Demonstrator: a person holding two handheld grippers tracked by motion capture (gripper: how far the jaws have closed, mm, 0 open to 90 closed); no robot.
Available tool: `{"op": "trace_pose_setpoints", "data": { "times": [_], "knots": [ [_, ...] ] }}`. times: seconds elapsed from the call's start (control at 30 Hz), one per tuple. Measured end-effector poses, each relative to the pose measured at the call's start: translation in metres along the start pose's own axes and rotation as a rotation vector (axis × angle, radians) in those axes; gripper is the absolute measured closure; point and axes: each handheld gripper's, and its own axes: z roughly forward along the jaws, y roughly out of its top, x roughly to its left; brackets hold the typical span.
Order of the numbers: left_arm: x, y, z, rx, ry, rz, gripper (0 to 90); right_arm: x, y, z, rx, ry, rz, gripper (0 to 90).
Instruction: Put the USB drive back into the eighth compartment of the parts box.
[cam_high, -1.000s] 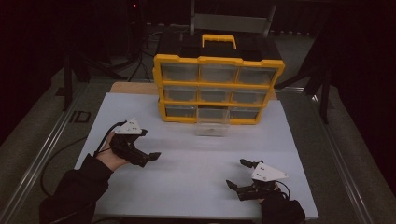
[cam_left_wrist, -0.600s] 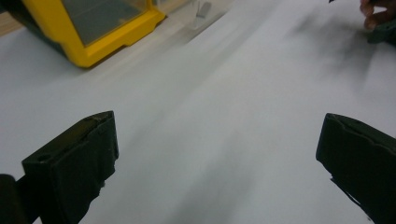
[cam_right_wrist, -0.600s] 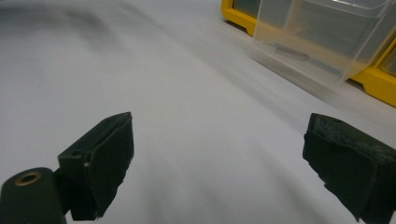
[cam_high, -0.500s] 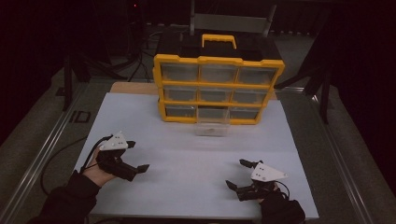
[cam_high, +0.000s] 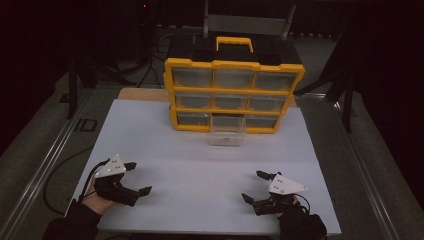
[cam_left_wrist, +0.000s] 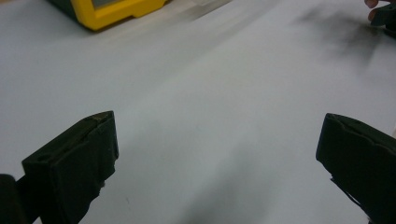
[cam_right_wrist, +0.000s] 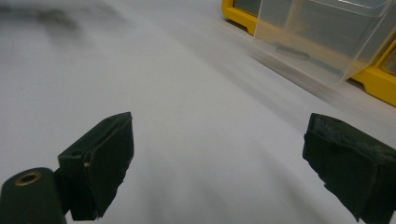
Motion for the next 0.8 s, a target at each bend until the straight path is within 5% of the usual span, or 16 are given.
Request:
{"op": "trace_pose_setpoints", "data": {
  "times": [0.8],
  "knots": [
    [0.000, -0.042, -0.005, -0.003, 0.086, -0.014, 0.3, 0.001, 0.000, 0.001, 0.006, 0.003, -0.008, 9.2]
  ]
}}
